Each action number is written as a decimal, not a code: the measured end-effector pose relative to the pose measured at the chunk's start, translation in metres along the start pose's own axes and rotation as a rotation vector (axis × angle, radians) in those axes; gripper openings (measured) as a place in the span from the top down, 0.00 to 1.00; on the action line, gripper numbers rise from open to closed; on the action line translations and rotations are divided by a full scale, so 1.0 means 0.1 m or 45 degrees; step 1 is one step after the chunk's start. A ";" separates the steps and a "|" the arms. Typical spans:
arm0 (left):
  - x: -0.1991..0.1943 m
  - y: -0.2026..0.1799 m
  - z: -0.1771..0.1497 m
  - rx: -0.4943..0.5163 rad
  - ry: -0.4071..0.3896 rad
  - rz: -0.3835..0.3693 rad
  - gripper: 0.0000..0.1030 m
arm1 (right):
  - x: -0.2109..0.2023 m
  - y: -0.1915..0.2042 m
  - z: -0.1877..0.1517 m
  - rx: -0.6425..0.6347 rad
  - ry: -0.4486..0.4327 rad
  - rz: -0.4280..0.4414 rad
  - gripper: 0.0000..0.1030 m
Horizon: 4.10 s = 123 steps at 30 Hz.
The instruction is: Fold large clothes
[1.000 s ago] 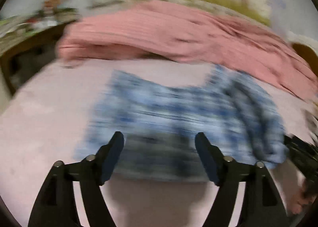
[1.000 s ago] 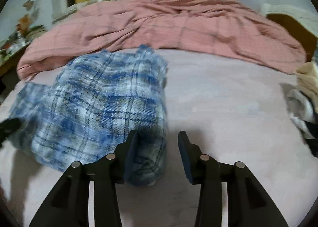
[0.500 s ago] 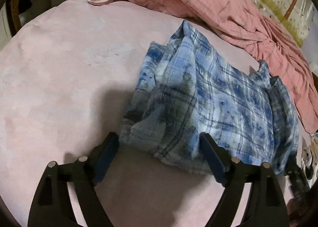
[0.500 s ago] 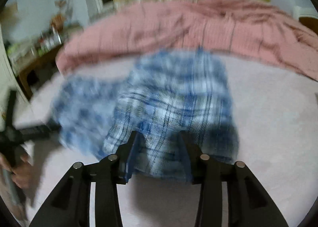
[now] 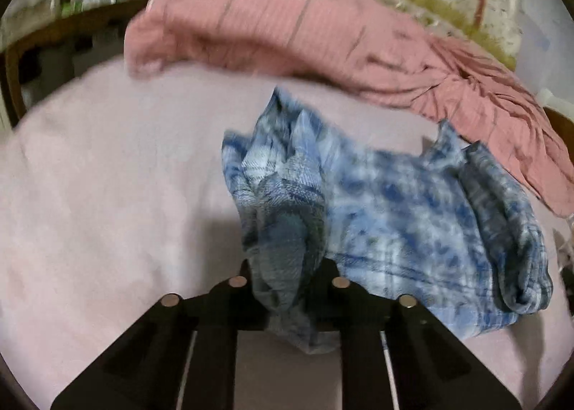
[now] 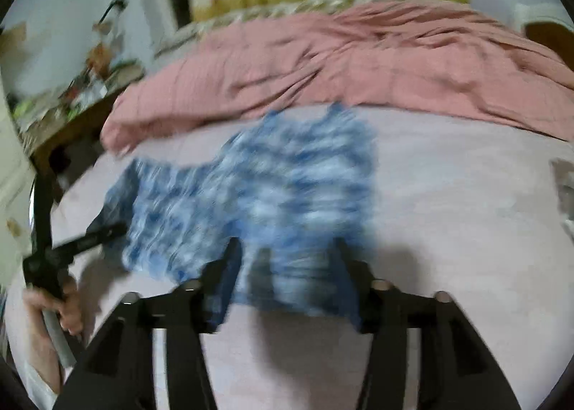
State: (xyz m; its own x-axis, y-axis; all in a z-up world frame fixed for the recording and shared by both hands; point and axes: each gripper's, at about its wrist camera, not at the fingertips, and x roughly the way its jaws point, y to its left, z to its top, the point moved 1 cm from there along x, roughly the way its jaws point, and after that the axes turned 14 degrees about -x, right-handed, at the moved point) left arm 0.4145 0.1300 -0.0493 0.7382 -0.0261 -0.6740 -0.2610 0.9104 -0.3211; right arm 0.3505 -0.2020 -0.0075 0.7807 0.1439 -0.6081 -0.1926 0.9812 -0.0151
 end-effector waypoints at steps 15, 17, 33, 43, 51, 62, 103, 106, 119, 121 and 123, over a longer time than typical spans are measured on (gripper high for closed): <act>-1.10 -1.79 -0.03 0.274 -0.176 -0.471 0.90 | 0.22 -0.52 -0.12 0.169 0.190 0.150 0.43; -1.08 -2.05 -0.21 0.353 -0.170 -0.496 0.90 | 0.02 -0.79 -0.07 0.265 0.127 0.069 0.43; -0.48 -2.59 -1.27 0.641 0.043 -0.478 0.45 | 0.01 -1.22 -0.08 0.329 0.113 -0.095 0.42; -1.41 -2.01 -0.61 0.370 -0.232 -0.450 0.31 | -0.33 -1.25 -0.03 0.415 -0.118 0.014 0.42; -0.80 -1.43 -0.23 0.161 -0.175 -0.312 0.32 | -0.27 -0.44 0.35 0.125 -0.181 0.152 0.42; 0.09 -1.22 -0.63 0.099 0.214 -0.134 0.31 | 0.32 -0.75 -0.02 0.257 0.150 -0.102 0.87; 0.12 -1.25 -0.24 -0.003 0.078 -0.403 0.38 | 0.83 -0.84 0.22 0.447 0.107 0.200 0.63; 0.25 -1.08 -0.19 -0.151 0.155 -0.484 0.35 | 0.82 -0.97 0.17 0.518 0.082 0.235 0.58; 0.60 -0.98 -0.33 -0.369 0.574 -0.792 0.02 | 1.25 -1.00 -0.14 0.750 0.162 0.730 0.31; 0.60 -1.14 -0.41 -0.252 0.624 -0.784 0.02 | 1.32 -1.00 -0.16 0.748 0.174 0.761 0.31; 0.56 -1.29 -0.48 -0.143 0.590 -0.715 0.11 | 1.33 -0.94 -0.14 0.713 0.179 0.752 0.33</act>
State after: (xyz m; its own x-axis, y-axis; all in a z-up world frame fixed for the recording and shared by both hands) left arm 0.4601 -0.0084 -0.0775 0.4473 -0.6704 -0.5920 -0.0014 0.6614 -0.7500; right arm 0.4640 -0.2770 -0.0980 0.5546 0.6751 -0.4864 -0.1943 0.6735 0.7132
